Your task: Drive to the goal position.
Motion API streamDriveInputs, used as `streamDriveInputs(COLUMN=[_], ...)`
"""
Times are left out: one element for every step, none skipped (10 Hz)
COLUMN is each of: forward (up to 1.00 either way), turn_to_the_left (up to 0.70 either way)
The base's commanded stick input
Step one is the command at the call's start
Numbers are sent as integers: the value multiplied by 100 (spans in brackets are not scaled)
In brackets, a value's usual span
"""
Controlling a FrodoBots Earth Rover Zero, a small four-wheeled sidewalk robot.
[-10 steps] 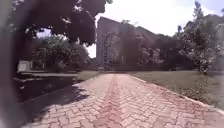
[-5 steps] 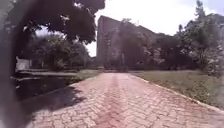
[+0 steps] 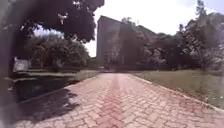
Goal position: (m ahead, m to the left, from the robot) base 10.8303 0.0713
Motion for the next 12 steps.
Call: streamDriveInputs(forward=[70, 70, 70, 70, 70, 70, 70, 70, 70, 70, 70, 70], turn_to_the_left=[0, 0, 0, 0, 0, 0, 0, 0, 0, 0, 0, 0])
